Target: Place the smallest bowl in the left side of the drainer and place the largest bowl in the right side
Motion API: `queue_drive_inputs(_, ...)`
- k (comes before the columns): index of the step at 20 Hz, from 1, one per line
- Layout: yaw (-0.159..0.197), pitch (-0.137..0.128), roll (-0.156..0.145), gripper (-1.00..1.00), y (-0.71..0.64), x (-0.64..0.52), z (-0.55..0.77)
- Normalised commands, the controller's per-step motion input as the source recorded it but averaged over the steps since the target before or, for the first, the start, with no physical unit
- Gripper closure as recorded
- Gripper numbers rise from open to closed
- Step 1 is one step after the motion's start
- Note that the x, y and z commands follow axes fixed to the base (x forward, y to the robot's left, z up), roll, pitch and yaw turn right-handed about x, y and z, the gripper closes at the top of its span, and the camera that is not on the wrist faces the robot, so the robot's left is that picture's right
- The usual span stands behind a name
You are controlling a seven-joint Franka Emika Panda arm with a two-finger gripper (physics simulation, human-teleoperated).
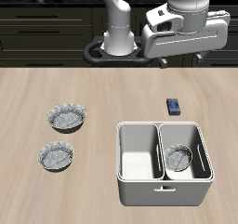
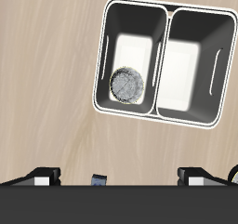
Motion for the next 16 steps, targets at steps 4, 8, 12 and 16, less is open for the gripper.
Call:
queue_drive_inputs(4, 0.009, 0.021, 0.007, -1.0, -0.31, -0.23, -0.28)
queue_drive_inputs(8, 0.03, -0.042, 0.019, -1.0, -0.3, -0.28, -0.18)
queue_drive_inputs(12, -0.05, -0.024, -0.083, -1.0, -0.46, -0.3, -0.17)
queue_drive_inputs(16, -0.008, -0.035, -0.012, -1.0, -0.26, -0.31, 0.07)
